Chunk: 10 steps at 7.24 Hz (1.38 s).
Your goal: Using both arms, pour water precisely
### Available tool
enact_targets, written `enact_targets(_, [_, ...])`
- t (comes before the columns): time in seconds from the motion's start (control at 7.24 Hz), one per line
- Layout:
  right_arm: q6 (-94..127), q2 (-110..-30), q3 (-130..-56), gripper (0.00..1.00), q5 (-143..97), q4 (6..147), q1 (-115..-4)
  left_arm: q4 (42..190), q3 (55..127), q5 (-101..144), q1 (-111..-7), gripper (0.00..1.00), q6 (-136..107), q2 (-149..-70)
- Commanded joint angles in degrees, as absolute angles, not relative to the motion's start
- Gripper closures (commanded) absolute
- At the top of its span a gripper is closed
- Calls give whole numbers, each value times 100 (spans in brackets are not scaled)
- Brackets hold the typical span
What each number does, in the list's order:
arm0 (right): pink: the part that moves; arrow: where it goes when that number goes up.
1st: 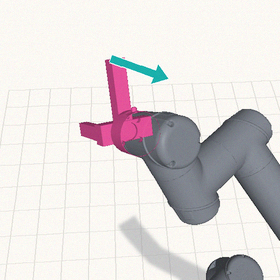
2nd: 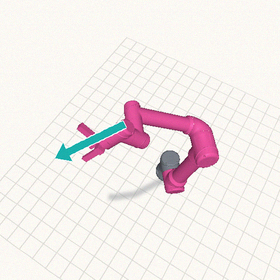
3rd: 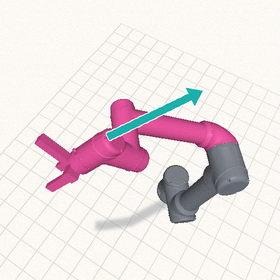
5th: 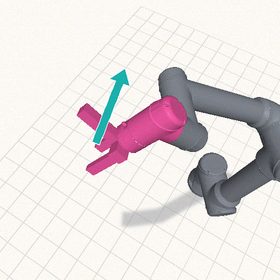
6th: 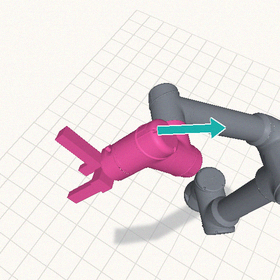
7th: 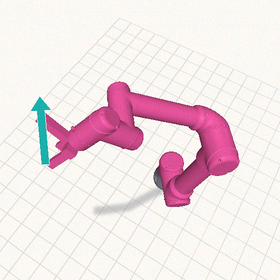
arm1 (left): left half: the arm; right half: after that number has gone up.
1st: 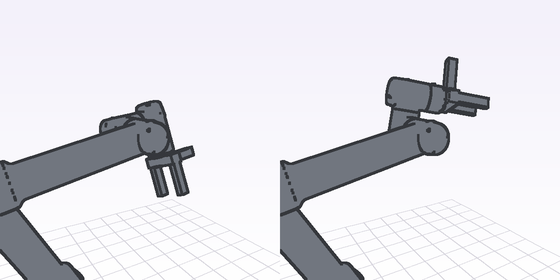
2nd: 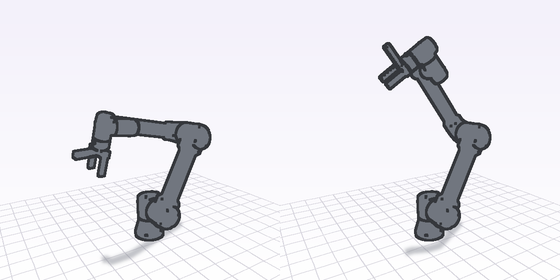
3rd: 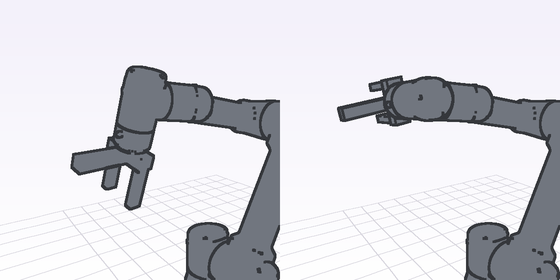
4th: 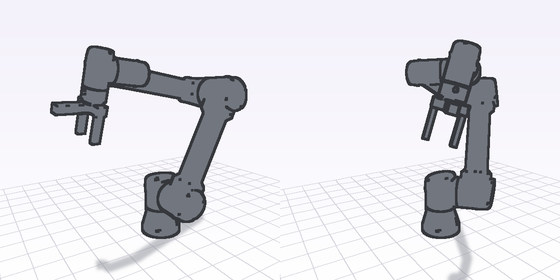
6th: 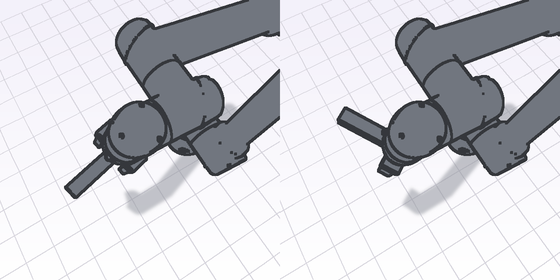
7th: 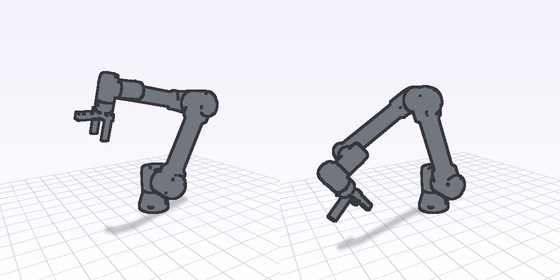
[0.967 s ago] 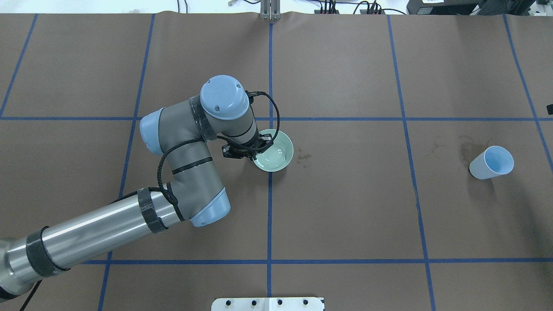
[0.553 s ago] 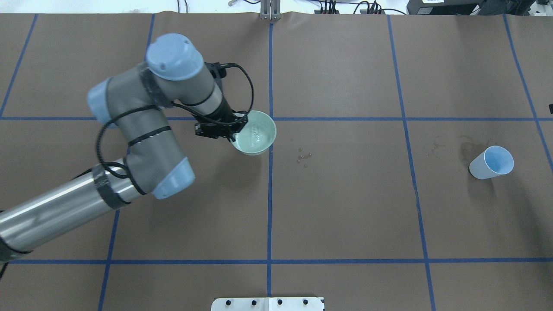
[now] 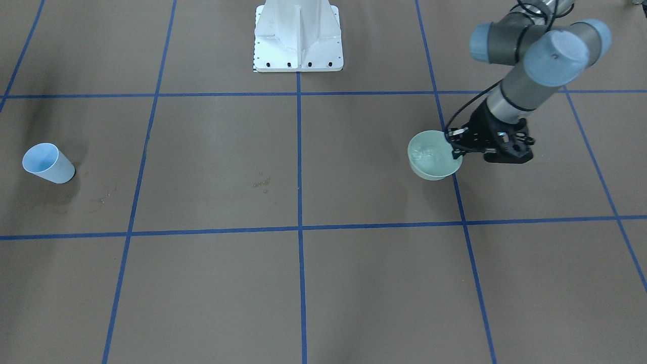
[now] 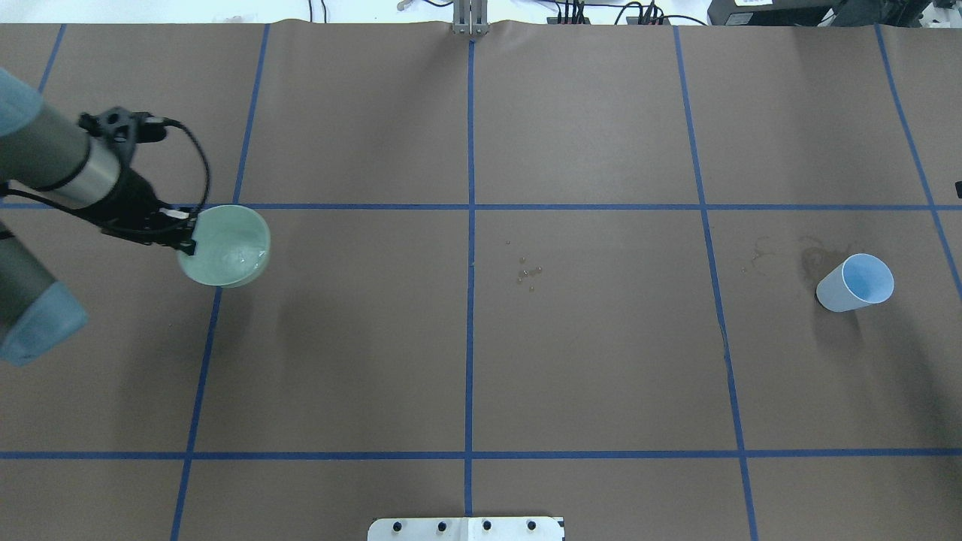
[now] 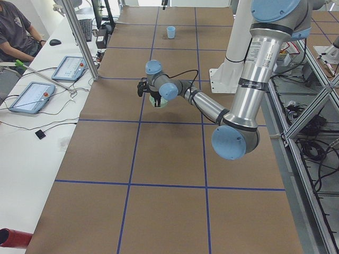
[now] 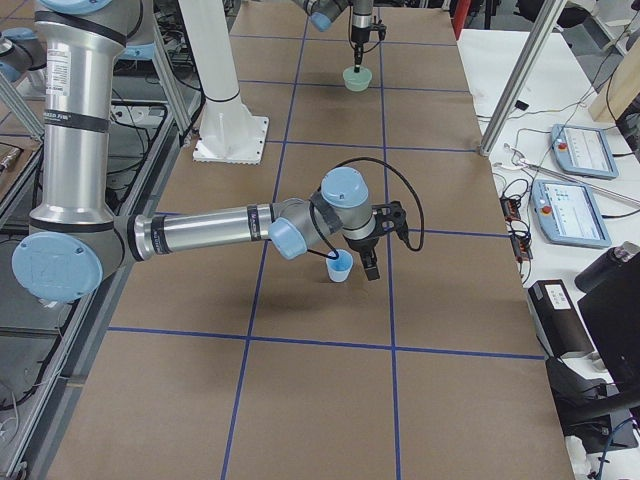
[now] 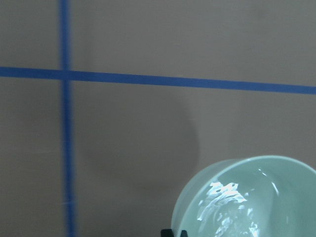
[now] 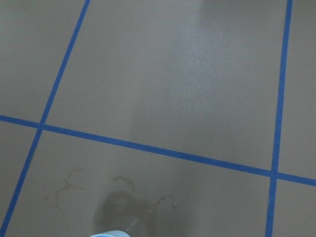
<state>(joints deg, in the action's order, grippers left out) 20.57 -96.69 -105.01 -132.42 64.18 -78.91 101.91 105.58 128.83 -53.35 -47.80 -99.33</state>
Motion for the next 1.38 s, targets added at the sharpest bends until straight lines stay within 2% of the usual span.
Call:
enact_targets(0.0, [2057,-9668,-10468,1,-13245,6425,-7884,10282,10556,13104,-6114,100,-3057,-8811])
enact_targets(0.55, [2057,-9650,-10459,1,-13263,6671,-7884,10940,9775,13113,-6144,100,-3023,-8587])
enact_targets(0.97, [2057,-9659,-10476,1,-13263,6680,-7884,10960,9677,13105,-6117,100,-3067,-8666])
enact_targets(1.11, [2057,-9668,-10477,1,-13263,6680,-7884,10960,9651,13104,-6117,90,-3067,-8666])
enact_targets(1.24, [2057,-9685,-10511,1,-13263,6680,-7884,10960,9633,13104,-6117,87,-3059,-8675])
